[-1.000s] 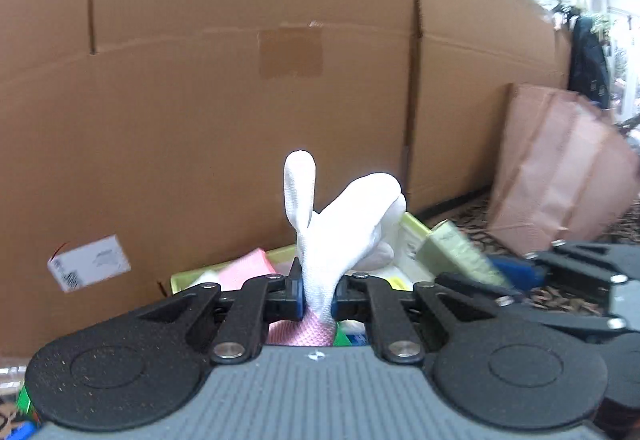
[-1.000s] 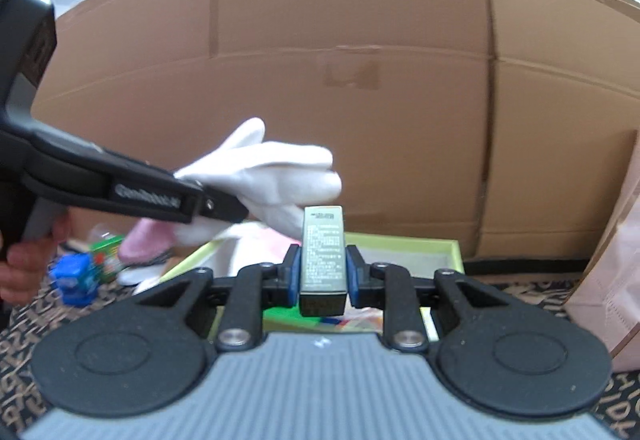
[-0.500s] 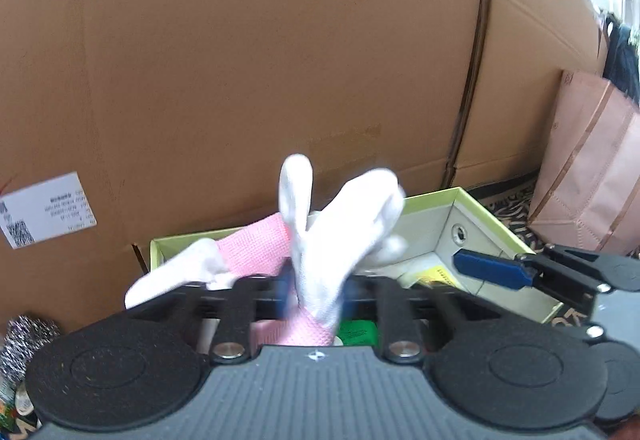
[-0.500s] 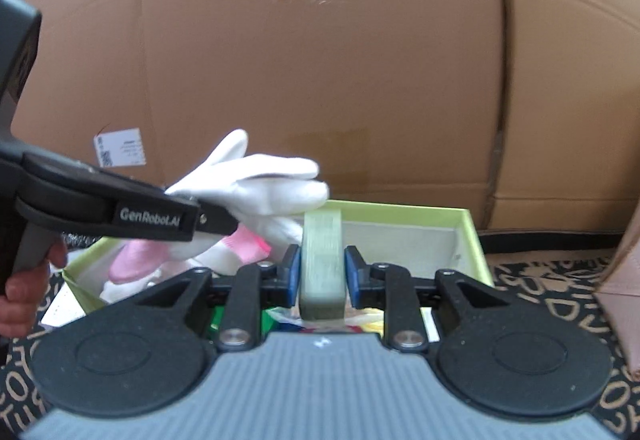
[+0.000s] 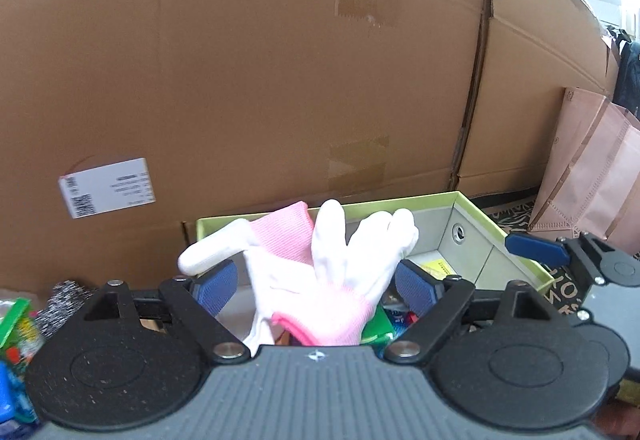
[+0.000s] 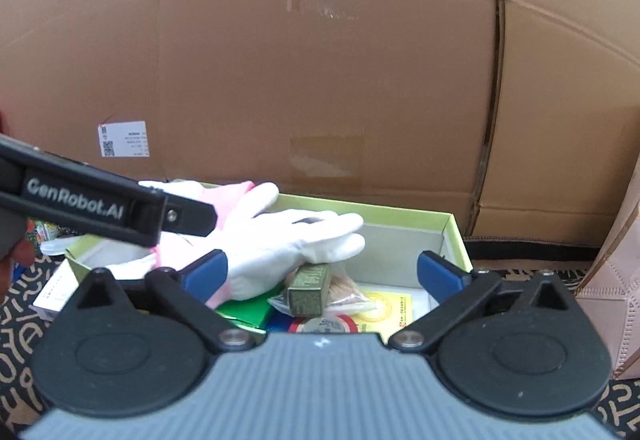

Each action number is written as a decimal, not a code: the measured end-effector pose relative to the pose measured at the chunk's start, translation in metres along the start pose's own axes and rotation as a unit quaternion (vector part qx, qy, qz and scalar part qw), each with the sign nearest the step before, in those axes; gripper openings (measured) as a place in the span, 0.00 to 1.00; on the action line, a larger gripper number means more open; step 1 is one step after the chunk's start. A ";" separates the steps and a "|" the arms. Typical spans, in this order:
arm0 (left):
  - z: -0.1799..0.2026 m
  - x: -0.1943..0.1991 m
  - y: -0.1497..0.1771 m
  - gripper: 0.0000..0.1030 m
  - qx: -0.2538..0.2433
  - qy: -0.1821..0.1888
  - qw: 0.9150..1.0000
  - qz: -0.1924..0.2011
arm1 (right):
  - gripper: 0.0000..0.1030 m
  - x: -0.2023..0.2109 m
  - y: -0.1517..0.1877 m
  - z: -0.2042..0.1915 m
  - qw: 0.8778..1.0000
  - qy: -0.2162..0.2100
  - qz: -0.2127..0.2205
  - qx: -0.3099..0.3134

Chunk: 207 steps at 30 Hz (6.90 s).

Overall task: Organize objects
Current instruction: 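Carry the glove and olive box into the shoebox and open both tools, then move both tools back to the remaining items, then grasp the blue plastic box with the left tool while the right tool grasps the white barcode box, then carry the blue box and white box into the shoebox and open both tools, then move both tools back toward the remaining items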

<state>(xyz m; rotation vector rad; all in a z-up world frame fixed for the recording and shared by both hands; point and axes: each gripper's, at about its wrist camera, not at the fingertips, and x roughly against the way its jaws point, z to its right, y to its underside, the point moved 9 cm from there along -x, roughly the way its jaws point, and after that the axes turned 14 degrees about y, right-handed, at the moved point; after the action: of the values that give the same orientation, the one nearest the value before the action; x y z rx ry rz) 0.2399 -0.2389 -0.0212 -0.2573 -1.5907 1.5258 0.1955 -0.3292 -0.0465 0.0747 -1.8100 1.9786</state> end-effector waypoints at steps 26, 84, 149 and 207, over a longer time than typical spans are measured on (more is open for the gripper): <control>-0.054 0.141 0.084 0.88 0.086 -0.089 0.992 0.034 | 1.00 0.103 0.024 -0.093 0.993 -0.113 -0.013 -0.009; -0.107 0.162 0.155 0.67 0.084 -0.111 0.989 -0.046 | 0.79 0.114 0.097 -0.166 0.979 -0.150 -0.107 0.089; 0.000 -0.026 -0.007 0.88 0.017 0.021 1.000 0.006 | 0.93 -0.031 0.011 0.030 0.997 0.038 0.010 0.063; -0.172 0.069 0.096 0.83 0.126 -0.136 0.983 -0.007 | 0.93 0.085 0.078 -0.158 0.986 -0.134 -0.079 0.064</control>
<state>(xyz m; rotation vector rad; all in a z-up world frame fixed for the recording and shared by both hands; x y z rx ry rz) 0.2800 -0.0507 -0.1017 0.1084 -1.5786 1.7907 0.1321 -0.1561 -0.1119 0.5310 -1.7697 2.0451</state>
